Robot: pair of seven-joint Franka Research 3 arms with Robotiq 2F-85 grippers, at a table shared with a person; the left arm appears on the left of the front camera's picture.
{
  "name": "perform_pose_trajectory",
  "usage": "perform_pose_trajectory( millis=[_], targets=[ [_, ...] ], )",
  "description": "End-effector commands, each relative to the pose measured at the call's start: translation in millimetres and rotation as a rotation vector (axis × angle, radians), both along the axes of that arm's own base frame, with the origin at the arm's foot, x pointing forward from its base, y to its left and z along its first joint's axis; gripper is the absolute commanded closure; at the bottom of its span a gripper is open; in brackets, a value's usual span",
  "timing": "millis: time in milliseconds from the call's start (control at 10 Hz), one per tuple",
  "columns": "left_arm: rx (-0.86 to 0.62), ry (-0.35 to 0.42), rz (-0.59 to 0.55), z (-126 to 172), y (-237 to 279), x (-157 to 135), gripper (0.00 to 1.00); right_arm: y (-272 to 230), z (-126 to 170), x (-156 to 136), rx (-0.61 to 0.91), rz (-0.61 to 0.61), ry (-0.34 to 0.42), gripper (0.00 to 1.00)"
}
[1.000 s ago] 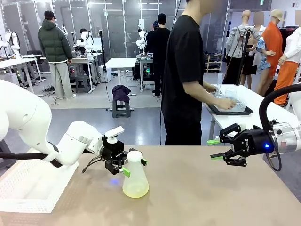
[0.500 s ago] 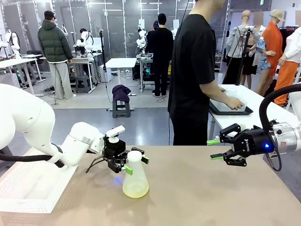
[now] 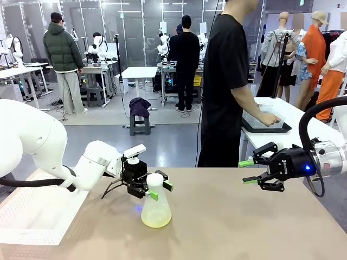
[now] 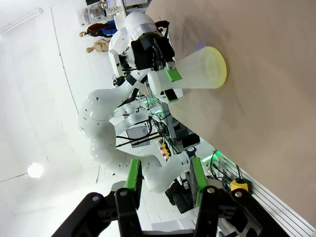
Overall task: Prepare the solutions needed for the experiment.
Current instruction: When the human places the Big flask in the center of the table, pick up the Big flask and place it in the left Organizing basket.
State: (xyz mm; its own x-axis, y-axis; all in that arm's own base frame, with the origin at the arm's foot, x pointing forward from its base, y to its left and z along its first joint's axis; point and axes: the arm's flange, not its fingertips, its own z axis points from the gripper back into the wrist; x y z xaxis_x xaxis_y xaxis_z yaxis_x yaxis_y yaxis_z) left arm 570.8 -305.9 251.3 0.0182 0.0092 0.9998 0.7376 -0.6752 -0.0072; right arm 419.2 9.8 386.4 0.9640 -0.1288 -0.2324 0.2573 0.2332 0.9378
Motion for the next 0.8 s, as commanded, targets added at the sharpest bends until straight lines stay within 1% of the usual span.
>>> perform_pose_trajectory(
  millis=[0,100,200,300,400,500,600,700],
  targets=[
    [-0.003,0.047,-0.030,-13,4,6,0.50,-1,3,1,-0.004,0.011,-0.001,0.49],
    [0.009,0.051,-0.032,-14,4,5,0.61,-1,3,1,-0.004,0.011,-0.001,0.49],
    [0.020,0.051,-0.033,-14,4,4,0.69,-1,3,1,-0.004,0.011,-0.001,0.49],
    [0.021,0.054,-0.030,-13,4,4,0.80,-1,3,1,-0.004,0.011,-0.001,0.49],
    [0.028,0.052,-0.031,-12,5,4,0.87,-1,3,1,-0.004,0.011,-0.001,0.49],
    [0.032,0.058,-0.030,-11,6,4,0.98,-1,3,1,-0.004,0.011,-0.001,0.49],
    [0.044,0.062,-0.026,-8,6,2,1.00,-1,3,1,-0.004,0.011,-0.001,0.49],
    [0.060,0.053,-0.051,-4,5,-1,1.00,-1,3,1,-0.004,0.011,-0.001,0.49]
  ],
)
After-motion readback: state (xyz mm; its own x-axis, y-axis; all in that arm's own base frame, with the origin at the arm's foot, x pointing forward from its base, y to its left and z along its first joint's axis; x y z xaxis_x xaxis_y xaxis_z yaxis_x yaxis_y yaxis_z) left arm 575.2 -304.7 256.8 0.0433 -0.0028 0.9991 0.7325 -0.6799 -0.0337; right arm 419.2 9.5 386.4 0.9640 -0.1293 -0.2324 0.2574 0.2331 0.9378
